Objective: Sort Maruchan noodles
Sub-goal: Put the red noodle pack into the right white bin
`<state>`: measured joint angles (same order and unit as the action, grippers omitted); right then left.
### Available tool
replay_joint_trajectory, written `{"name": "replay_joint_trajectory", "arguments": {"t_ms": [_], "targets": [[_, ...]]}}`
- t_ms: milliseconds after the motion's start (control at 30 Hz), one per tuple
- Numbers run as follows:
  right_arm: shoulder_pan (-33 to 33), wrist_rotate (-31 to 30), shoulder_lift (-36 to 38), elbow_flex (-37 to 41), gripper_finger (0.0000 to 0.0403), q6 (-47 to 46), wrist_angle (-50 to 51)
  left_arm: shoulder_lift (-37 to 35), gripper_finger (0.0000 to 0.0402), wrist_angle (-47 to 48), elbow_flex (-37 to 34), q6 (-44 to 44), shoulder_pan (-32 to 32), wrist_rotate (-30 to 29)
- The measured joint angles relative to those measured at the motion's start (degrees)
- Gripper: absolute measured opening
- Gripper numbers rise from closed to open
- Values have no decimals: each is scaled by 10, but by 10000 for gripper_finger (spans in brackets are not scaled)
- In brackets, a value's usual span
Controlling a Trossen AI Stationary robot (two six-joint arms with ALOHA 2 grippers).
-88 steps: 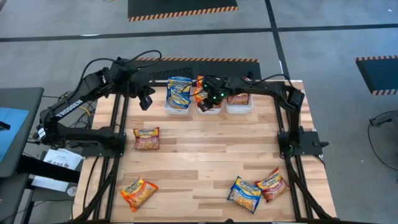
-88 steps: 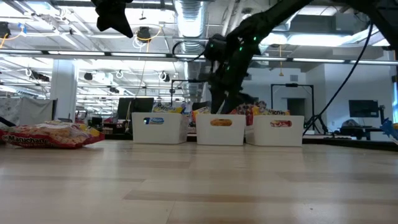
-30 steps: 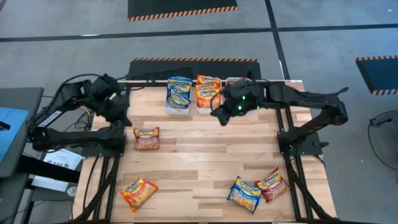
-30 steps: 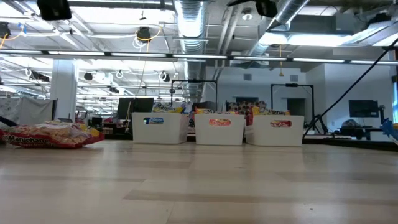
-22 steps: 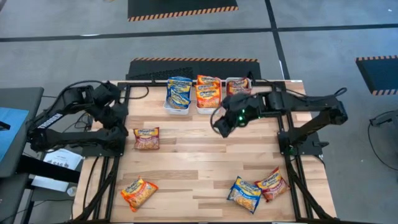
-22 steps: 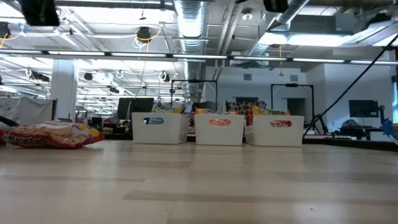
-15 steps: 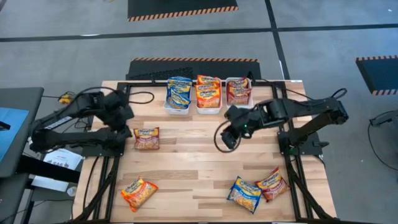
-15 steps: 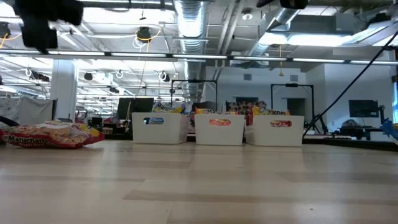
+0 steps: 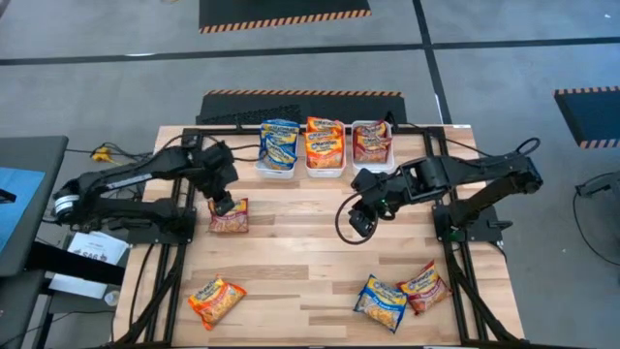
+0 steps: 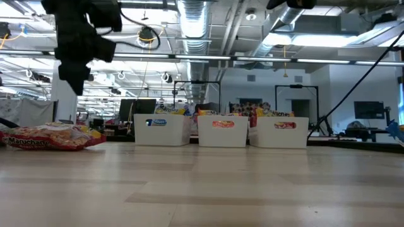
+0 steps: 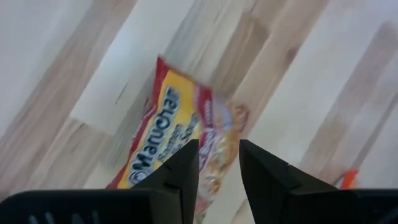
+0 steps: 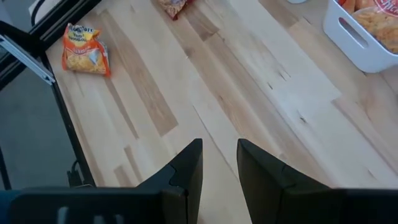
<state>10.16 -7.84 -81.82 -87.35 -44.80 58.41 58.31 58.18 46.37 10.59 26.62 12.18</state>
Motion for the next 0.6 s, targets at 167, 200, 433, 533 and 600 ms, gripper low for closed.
{"name": "replay_joint_trajectory", "arguments": {"t_ms": [167,200,433,533,600], "targets": [[0,1,0,0,124,15,0,59,100,53,8,-61,35,-1],[0,1,0,0,124,17,0,67,100,60,11,-75,43,-1],[-1,0,0,0,124,18,-1,84,100,89,29,-138,92,10],[-1,-13,0,0,124,19,-1,84,100,93,40,-163,108,13],[-1,-13,0,0,124,19,-1,84,100,95,41,-169,119,5]]}}
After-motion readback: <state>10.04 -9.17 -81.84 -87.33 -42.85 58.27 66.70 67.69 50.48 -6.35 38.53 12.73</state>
